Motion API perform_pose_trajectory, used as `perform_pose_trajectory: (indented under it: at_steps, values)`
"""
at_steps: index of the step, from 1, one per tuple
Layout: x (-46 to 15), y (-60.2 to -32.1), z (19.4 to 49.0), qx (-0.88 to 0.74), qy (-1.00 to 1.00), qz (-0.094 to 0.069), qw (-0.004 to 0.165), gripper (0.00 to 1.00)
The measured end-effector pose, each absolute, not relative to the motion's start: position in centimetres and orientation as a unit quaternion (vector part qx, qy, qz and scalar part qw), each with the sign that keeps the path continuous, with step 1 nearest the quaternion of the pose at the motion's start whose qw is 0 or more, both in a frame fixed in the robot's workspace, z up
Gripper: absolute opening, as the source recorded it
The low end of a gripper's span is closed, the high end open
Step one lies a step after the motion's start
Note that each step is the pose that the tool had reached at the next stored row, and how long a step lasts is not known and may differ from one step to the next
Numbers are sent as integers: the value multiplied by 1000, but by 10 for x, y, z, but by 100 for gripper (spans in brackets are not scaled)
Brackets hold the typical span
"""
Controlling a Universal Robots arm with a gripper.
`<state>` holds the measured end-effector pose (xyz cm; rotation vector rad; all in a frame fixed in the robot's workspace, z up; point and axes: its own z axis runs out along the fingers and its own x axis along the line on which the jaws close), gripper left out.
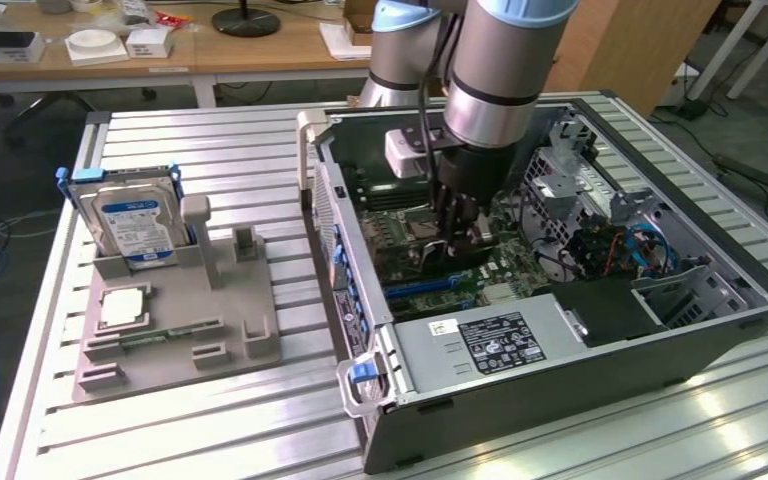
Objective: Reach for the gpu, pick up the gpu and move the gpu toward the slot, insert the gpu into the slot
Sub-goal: 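Insert the gpu into the slot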
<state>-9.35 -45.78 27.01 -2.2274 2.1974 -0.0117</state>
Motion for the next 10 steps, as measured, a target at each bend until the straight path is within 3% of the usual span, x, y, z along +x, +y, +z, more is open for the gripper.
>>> perform_pose_trajectory:
  at_steps: [10]
  values:
    - [-95,-454,265,-712,702,-4,6,26]
